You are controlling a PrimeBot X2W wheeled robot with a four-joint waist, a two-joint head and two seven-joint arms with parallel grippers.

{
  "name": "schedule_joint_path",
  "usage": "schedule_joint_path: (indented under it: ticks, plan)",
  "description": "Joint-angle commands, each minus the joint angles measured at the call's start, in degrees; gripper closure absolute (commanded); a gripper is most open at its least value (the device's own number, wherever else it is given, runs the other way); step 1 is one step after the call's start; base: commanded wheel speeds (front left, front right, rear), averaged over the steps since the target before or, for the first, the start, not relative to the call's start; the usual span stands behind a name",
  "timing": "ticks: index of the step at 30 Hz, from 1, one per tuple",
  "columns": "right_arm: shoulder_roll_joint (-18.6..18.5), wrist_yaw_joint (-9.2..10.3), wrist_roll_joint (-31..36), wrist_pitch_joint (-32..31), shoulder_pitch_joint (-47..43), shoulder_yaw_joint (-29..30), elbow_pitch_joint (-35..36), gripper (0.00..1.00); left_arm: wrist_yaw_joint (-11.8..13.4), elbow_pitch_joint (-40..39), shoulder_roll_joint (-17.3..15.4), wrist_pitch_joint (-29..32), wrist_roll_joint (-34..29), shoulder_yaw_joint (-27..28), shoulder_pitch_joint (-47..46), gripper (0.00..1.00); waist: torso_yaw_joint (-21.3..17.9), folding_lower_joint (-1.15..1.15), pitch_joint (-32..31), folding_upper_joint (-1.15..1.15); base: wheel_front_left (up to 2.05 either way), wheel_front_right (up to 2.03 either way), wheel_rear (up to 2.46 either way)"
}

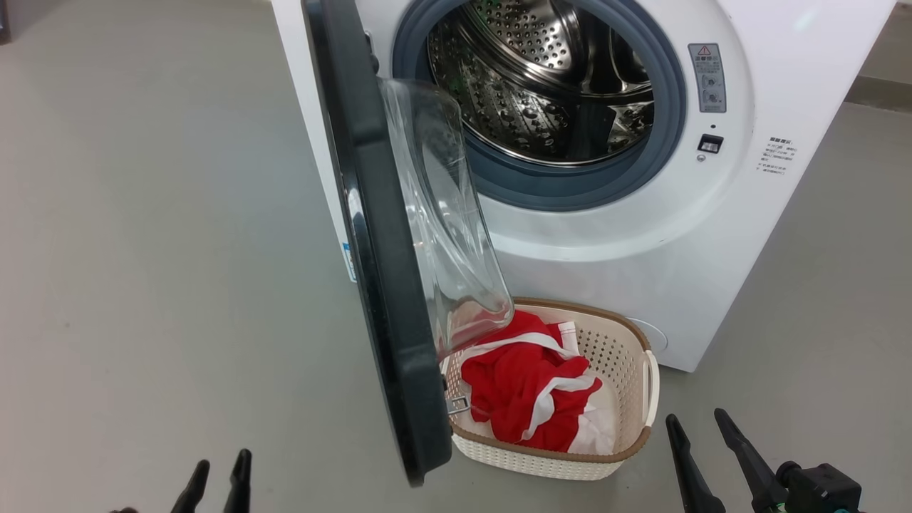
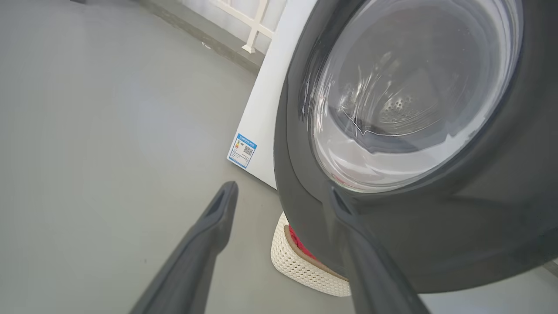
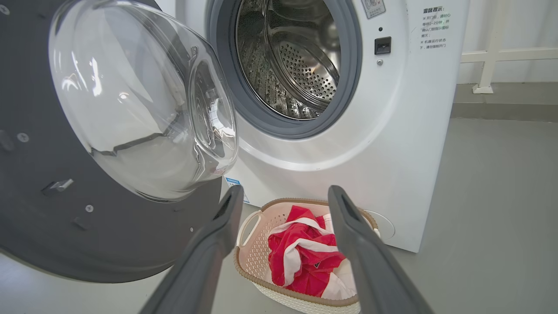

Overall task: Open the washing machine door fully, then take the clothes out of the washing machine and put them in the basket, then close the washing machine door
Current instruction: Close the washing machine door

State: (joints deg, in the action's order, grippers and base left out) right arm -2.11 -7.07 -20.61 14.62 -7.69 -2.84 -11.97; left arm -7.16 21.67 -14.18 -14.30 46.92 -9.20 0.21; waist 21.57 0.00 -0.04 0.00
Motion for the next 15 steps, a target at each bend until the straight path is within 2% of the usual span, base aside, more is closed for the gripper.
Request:
schedule_joint_path:
  ticks: [1,9,15]
  plan:
    - [-0.8,-0.42,-0.1,0.4,2.7,-1.6,1.1,0.0,-0.3,-1.8,-0.1,-0.7,-3.0,3.1,-0.8,0.0,0.0,0.0,-0.1,0.0,0.0,0.0,0.0]
    - [-0.8,-0.42,-0.1,0.4,2.8,-1.6,1.1,0.0,-0.3,-4.5,4.4,-0.7,-23.7,9.0,1.0,0.0,-0.3,0.0,0.1,0.0,0.0,0.0,0.0]
    - [-0.8,-0.42,0.0,0.4,2.7,-1.8,1.1,0.0,-0.3,-8.4,7.6,-0.7,-32.9,13.4,2.2,0.0,-0.5,0.0,-0.1,0.0,0.0,0.0,0.0]
